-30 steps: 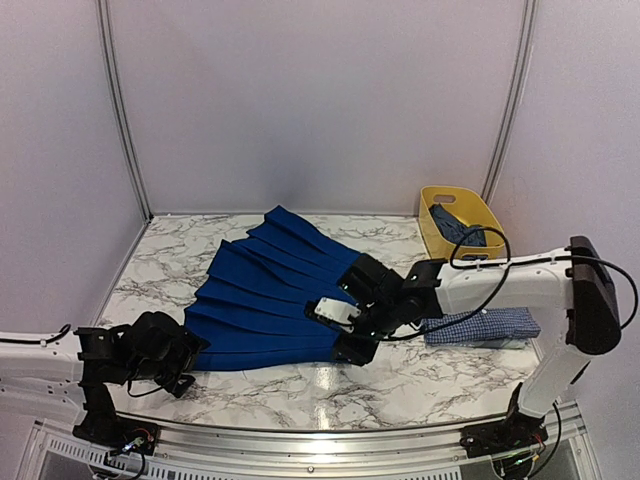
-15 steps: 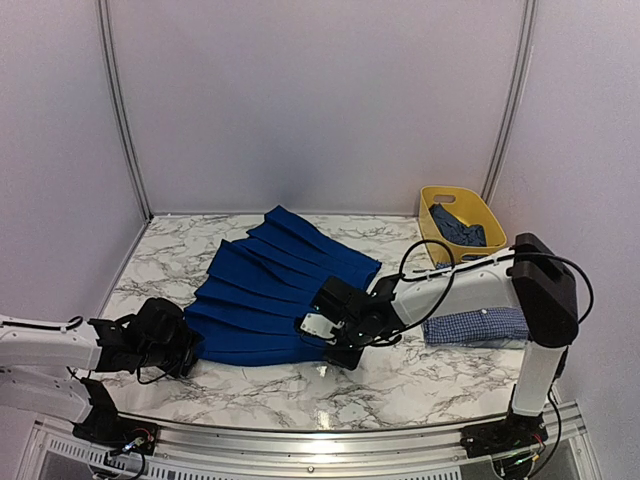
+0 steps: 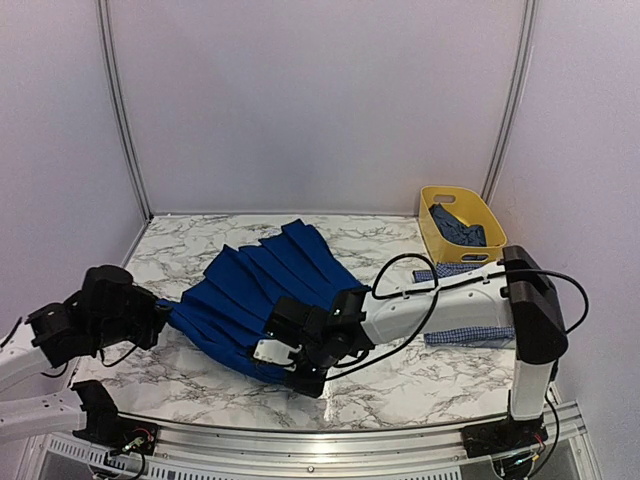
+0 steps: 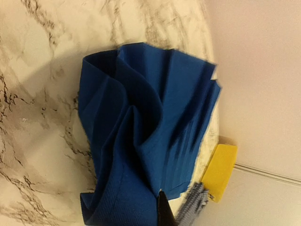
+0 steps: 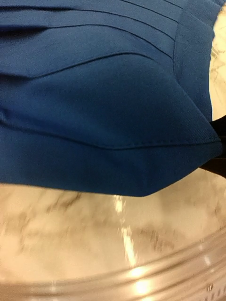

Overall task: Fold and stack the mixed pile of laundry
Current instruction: Pick up the flattened skirt from the center of the board, then fold the flattened skirt at the center of the board.

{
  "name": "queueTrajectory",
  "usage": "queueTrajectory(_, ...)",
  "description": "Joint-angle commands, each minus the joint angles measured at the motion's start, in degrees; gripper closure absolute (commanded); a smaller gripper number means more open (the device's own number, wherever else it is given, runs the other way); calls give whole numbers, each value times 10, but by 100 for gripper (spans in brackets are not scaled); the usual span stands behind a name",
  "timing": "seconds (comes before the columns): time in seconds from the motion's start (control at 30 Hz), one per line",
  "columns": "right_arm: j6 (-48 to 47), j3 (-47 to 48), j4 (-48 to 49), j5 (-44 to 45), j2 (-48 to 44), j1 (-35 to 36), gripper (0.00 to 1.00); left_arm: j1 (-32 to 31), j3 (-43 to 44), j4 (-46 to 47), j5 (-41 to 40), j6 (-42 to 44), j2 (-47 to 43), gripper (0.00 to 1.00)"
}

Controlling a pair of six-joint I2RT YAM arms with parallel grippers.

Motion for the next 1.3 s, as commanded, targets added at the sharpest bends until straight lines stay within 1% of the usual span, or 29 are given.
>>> queueTrajectory(0.0, 35, 65, -33, -147, -4, 52, 100, 3, 52, -202, -69, 8, -104, 100)
queueTrajectory(0.07, 51, 73, -20, -198, -10, 54, 100, 3, 77, -224, -76, 25, -117, 100)
queueTrajectory(0.17, 78, 67, 8, -248, -30, 53, 100, 2, 132, -225, -86, 71, -75, 100)
queueTrajectory(0.3, 113, 25, 50, -294, -65, 36, 100, 2, 243, -191, -112, 183, 47, 100)
queueTrajectory(0.37, 145, -15, 89, -331, -94, 15, 100, 3, 304, -164, -107, 236, 125, 100)
queueTrajectory(0.5, 184, -87, 154, -374, -145, -36, 100, 3, 419, -115, -80, 325, 276, 100)
queueTrajectory(0.7, 223, -178, 225, -412, -218, -119, 100, 3, 566, -44, -17, 383, 466, 100)
queueTrajectory(0.9, 284, -316, 336, -475, -274, -218, 100, 3, 732, -10, 49, 418, 656, 100)
queueTrajectory(1.03, 300, -369, 380, -498, -283, -292, 100, 4, 807, 3, 72, 431, 758, 100)
queueTrajectory(1.13, 301, -387, 393, -516, -255, -339, 100, 6, 844, 11, 95, 431, 822, 100)
queueTrajectory(1.17, 300, -388, 396, -519, -239, -349, 98, 7, 853, 14, 102, 430, 841, 95)
queueTrajectory(1.23, 304, -388, 398, -520, -216, -363, 94, 8, 873, 22, 116, 431, 876, 75)
queueTrajectory(1.27, 306, -385, 395, -513, -207, -367, 89, 9, 883, 24, 123, 434, 890, 67)
